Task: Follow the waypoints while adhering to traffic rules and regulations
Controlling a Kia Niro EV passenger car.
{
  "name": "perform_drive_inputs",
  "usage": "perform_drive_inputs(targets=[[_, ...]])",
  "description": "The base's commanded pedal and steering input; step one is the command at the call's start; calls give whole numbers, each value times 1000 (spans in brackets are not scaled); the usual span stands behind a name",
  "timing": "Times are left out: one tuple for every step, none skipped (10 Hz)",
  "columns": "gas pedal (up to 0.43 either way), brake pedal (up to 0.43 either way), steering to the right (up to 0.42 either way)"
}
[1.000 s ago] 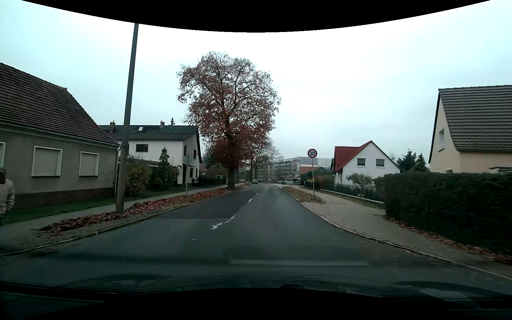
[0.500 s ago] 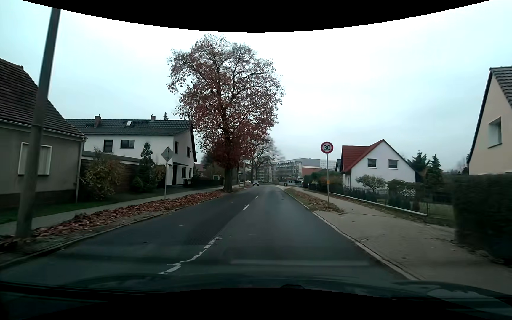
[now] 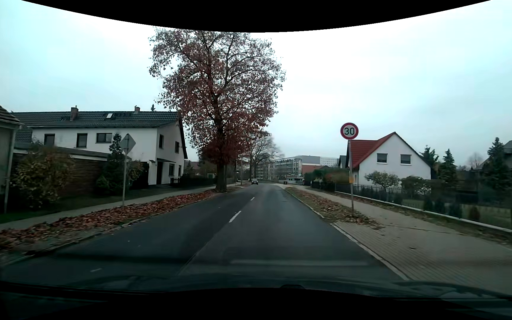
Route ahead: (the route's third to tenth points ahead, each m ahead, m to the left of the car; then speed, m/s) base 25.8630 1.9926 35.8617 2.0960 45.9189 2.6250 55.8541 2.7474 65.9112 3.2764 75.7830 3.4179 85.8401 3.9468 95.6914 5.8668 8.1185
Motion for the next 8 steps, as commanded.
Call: perform_drive_inputs(targets=[[150,0,7],[150,0,6],[150,0,5],[150,0,5],[150,0,4],[150,0,3],[150,0,4],[150,0,3]])
